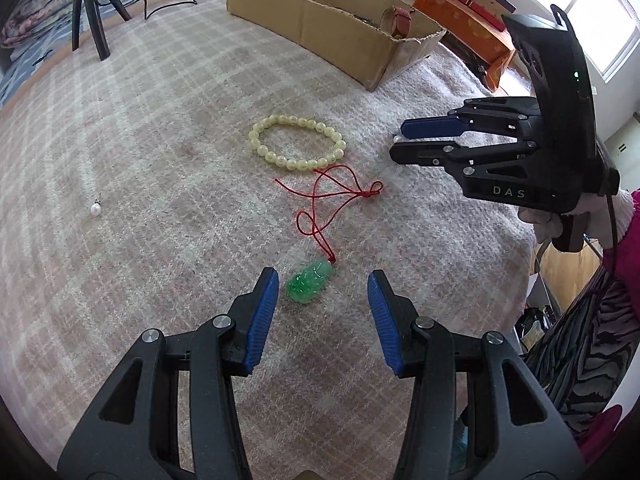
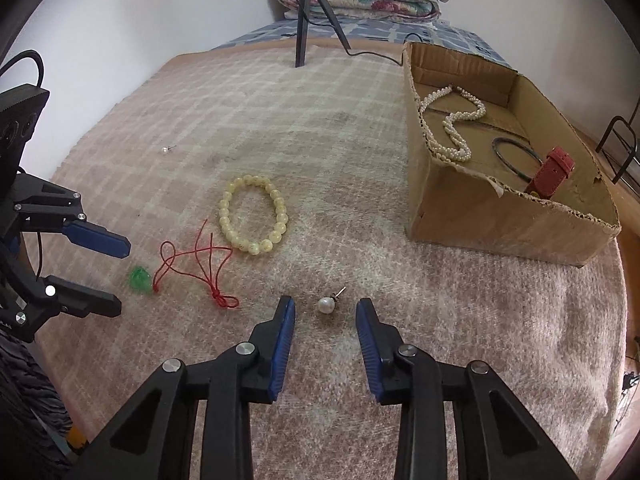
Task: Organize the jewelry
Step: 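Move the left tool to the green jade pendant while the right tool approaches the pearl stud, then grasp the green jade pendant with the left tool while the right tool grasps the pearl stud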
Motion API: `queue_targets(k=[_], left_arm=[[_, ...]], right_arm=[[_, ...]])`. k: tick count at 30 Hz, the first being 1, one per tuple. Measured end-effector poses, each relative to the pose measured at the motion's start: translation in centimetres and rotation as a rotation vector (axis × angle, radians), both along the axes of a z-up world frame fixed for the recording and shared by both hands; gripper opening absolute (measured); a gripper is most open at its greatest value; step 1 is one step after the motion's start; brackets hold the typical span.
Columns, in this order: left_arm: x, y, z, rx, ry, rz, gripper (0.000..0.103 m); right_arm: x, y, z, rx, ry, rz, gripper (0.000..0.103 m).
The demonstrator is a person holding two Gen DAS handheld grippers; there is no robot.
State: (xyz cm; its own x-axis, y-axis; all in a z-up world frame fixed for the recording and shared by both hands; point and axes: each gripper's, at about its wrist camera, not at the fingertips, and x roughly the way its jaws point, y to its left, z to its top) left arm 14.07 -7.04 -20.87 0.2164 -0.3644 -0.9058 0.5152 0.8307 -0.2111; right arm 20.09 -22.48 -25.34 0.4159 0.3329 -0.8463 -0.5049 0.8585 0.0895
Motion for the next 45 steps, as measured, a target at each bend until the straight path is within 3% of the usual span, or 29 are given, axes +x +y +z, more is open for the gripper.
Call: queue_targets(k=[5, 7, 15, 23, 33, 45], left_arm=[[-0.2, -1.0, -0.9, 0.042, 0.002, -0.04, 0.04], [-0.4, -1.4, -1.3, 0.063, 0.006, -0.049, 0.031], [-0.3, -1.8, -1.8, 0.093, -0.007, -0.03, 0.018], [-0.4, -2.1, -1.6, 0.101, -0.028, -0.018, 0.017], [-0.6, -0.7, 1.1, 0.021, -0.047, 0.025, 0.017], [1.5, 1.9, 8.2, -0.141, -0.146, 0.128, 0.017]], right_arm=[[0.2, 0.2, -0.1, 0.001, 0.003, 0.001, 0.031], [0.2, 0.3, -0.2, -0.002, 0.005, 0.0, 0.031], [0.3, 0.5, -0.4, -0.017, 0.002, 0.003, 0.028], [-0.1, 0.8, -0.4, -0.062, -0.021, 0.012, 0.009], [-0.7, 0.5, 1.8, -0.022, -0.058, 0.011, 0.006], [-1.2, -0.5, 6.1, 0.039, -0.141, -0.01, 0.006]])
